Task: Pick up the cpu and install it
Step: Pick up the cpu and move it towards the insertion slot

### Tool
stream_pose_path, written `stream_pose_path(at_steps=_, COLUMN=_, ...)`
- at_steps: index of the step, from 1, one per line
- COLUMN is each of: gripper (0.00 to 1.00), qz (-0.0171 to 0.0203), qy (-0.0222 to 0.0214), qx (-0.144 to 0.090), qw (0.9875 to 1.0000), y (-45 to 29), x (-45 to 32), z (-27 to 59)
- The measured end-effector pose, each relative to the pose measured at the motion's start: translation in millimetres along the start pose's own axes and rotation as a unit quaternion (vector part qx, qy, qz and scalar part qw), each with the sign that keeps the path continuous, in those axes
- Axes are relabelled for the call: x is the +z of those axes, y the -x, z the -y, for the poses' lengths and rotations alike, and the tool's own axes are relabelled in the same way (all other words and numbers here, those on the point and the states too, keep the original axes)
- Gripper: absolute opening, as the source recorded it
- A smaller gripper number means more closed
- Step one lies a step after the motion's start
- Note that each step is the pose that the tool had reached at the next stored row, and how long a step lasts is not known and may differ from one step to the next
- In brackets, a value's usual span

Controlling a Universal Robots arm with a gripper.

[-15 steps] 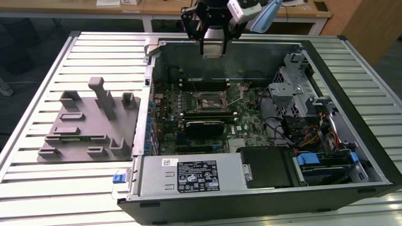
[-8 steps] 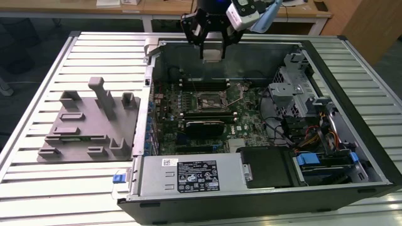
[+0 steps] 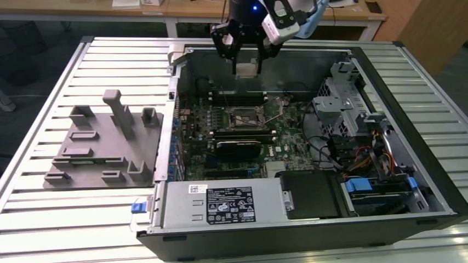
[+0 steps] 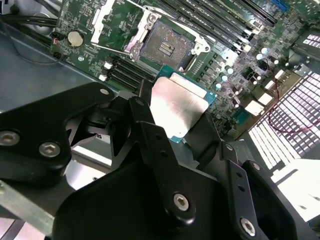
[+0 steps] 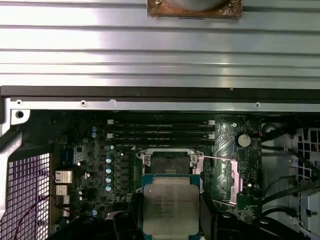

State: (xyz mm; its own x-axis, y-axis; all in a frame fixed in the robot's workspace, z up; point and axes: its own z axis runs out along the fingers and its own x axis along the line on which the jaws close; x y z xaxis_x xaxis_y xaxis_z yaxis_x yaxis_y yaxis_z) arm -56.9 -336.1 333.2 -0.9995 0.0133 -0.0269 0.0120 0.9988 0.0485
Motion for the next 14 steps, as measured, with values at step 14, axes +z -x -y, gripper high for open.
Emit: stream_pose_path(at_steps=14, gripper=0.54, qz=0.0000, qy=-0.0001, qx=0.000, qw=1.0000, y=6.3, x=25.6, z=1.2)
